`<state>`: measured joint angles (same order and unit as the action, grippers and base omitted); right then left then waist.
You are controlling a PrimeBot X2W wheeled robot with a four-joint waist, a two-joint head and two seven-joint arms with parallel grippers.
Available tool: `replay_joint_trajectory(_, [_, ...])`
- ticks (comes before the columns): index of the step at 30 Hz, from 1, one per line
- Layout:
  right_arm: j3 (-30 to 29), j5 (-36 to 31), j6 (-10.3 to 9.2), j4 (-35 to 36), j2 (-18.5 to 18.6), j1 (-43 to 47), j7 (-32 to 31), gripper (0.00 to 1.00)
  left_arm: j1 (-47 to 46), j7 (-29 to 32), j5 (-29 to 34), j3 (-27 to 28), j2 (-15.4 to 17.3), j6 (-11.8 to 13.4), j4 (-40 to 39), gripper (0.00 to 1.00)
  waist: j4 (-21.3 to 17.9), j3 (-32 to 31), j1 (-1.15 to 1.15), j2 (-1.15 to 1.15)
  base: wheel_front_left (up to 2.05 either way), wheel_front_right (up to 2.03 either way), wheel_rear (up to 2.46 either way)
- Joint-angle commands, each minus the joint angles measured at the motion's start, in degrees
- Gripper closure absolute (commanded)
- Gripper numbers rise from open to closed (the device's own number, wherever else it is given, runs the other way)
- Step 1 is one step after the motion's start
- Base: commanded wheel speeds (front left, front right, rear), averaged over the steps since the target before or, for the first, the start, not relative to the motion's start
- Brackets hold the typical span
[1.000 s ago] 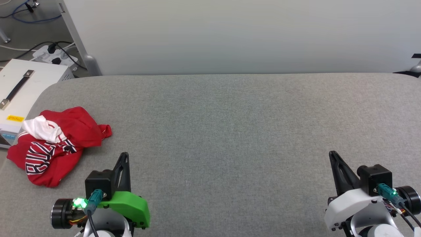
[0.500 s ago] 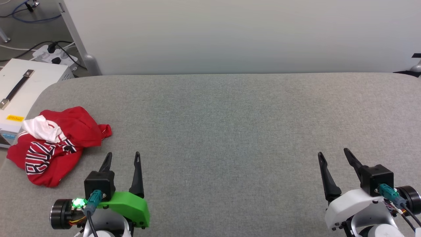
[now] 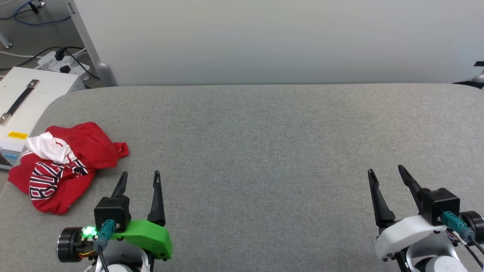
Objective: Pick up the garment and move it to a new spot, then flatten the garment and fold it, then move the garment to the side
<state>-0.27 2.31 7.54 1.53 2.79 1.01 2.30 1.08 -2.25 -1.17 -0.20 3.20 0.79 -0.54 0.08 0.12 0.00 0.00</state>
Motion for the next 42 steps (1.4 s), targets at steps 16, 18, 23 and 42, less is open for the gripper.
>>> replay_joint_trajectory(16, [-0.2,2.6,-0.02,2.0,0.0,0.7,2.5,0.0,0.0,-2.4,-1.4,-0.4,-0.1,1.0,-0.7,0.0,0.1,0.0,0.0,0.0,0.0,0.0,0.0])
replay_joint_trajectory(18, [-0.2,2.8,-0.02,2.2,0.0,0.7,2.7,0.0,0.0,-2.6,-1.5,-0.4,-0.1,1.0,-0.7,0.0,0.1,0.0,0.0,0.0,0.0,0.0,0.0])
replay_joint_trajectory(23, [-0.3,3.2,-0.02,2.5,0.0,0.9,3.3,0.0,0.1,-3.2,-1.7,-0.5,-0.1,1.2,-0.8,0.0,0.1,0.0,0.0,0.0,0.0,0.0,0.0])
replay_joint_trajectory(42, [-0.5,5.0,-0.03,3.6,0.1,1.6,5.5,0.0,0.5,-5.5,-3.3,-0.8,-0.2,1.1,-0.6,0.0,0.0,-0.1,0.0,0.0,0.0,0.0,0.0])
